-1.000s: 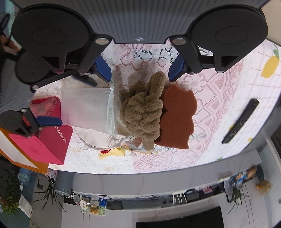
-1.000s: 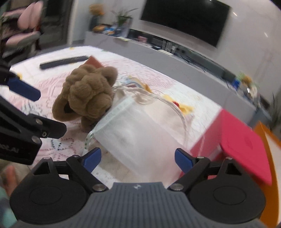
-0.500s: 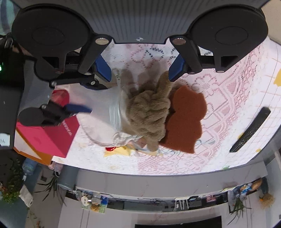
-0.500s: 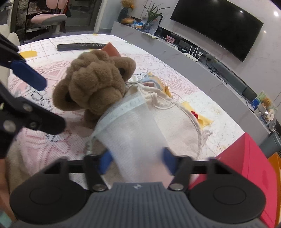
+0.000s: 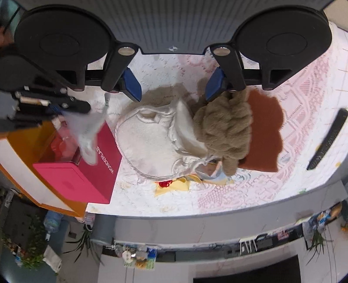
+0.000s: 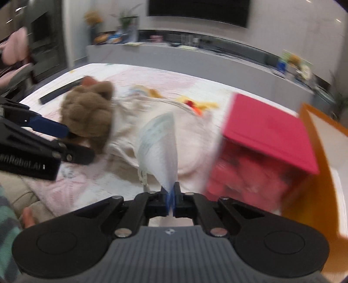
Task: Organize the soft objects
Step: 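Reach the right tool to the white cloth bag and pinch its drawstring edge, then lift the white bag with the right tool and carry it over the orange box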
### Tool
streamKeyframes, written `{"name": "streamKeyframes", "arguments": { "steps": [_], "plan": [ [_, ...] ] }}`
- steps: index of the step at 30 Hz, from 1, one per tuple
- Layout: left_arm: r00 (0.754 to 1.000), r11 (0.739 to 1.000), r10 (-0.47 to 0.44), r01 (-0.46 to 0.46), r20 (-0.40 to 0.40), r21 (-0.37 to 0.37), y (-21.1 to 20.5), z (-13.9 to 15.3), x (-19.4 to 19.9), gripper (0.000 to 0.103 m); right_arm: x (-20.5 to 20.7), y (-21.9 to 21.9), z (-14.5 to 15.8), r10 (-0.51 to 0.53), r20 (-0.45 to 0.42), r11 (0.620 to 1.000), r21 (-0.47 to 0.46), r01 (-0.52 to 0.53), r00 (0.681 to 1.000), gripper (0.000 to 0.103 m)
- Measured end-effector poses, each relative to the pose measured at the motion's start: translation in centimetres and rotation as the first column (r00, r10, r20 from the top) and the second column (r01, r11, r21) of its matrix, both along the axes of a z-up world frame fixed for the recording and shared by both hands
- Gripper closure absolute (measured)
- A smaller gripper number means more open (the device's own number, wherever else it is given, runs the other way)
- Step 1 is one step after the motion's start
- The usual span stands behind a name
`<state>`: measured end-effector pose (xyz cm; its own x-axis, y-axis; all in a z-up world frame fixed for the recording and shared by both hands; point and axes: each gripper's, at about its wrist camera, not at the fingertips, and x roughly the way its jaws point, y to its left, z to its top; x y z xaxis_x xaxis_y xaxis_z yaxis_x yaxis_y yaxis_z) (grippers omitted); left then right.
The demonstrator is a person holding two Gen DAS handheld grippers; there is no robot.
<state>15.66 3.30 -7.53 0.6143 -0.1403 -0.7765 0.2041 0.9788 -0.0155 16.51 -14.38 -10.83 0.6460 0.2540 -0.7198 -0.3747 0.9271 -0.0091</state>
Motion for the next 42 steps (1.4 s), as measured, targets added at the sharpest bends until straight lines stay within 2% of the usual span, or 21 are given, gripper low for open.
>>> {"name": "streamKeyframes", "arguments": {
  "steps": [2,5,9,12,15,16,17,18,19,22,25,30,33,42],
  "plan": [
    [0.999,0.998,0.042,-0.043,-0.02,-0.035,-0.5,-0.5,0.8,0.015,0.1,-0.9,-0.6,-0.047,-0.019,0.999,0.023,0.048,0.999,0.103],
    [0.989,0.985,0.136,-0.142,-0.063,-0.098,-1.2,-1.8,2.3,0.014,0.7,-1.7,-1.3,-0.069,-0.036,0.996,0.06,0.071,0.997,0.103],
    [0.952,0.946,0.286,-0.299,-0.113,-0.125,-1.0,-4.0,4.0,0.014,1.3,-1.9,-2.0,-0.071,-0.062,0.993,0.091,0.076,0.996,0.103],
    [0.935,0.917,0.334,-0.352,-0.122,-0.186,-0.5,-4.9,4.7,0.015,1.4,-2.7,-2.6,-0.084,-0.089,0.99,0.108,0.093,0.992,0.103],
    [0.93,0.904,0.351,-0.367,-0.106,-0.22,-0.4,-4.9,4.9,0.024,1.5,-3.0,-3.3,-0.094,-0.107,0.988,0.114,0.106,0.99,0.102],
    [0.928,0.9,0.359,-0.373,-0.101,-0.226,-0.4,-4.8,4.9,0.032,1.6,-3.0,-3.4,-0.094,-0.116,0.987,0.121,0.108,0.989,0.102],
    [0.924,0.895,0.37,-0.381,-0.093,-0.233,-0.4,-4.8,4.8,0.045,1.6,-3.0,-3.4,-0.093,-0.124,0.985,0.13,0.109,0.988,0.102],
    [0.92,0.889,0.381,-0.392,-0.09,-0.237,-0.4,-4.8,4.7,0.053,1.7,-2.9,-3.4,-0.092,-0.13,0.985,0.136,0.109,0.987,0.102],
    [0.918,0.886,0.386,-0.396,-0.091,-0.242,-0.3,-4.8,4.5,0.069,1.7,-2.8,-3.4,-0.09,-0.129,0.985,0.137,0.107,0.988,0.102],
    [0.918,0.877,0.385,-0.396,-0.093,-0.272,-0.3,-4.5,3.8,0.078,1.8,-2.7,-3.4,-0.089,-0.121,0.986,0.132,0.104,0.989,0.101],
    [0.924,0.888,0.38,-0.378,-0.047,-0.26,-0.9,-3.3,2.7,0.081,1.7,-2.8,-3.3,-0.093,-0.118,0.984,0.14,0.109,0.989,0.101],
    [0.946,0.924,0.318,-0.295,0.062,-0.243,-1.8,-0.1,0.0,0.082,1.1,-3.1,-2.6,-0.104,-0.092,0.98,0.159,0.118,0.99,0.101],
    [0.955,0.94,0.28,-0.253,0.095,-0.227,-1.7,1.7,-1.3,0.083,0.5,-3.2,-1.9,-0.101,-0.07,0.978,0.175,0.112,0.992,0.102],
    [0.968,0.973,0.176,-0.143,0.177,-0.182,-2.4,5.6,-5.5,0.083,-2.4,-4.5,3.2,-0.132,0.032,0.956,0.269,0.119,0.991,0.102]
  ]
}}
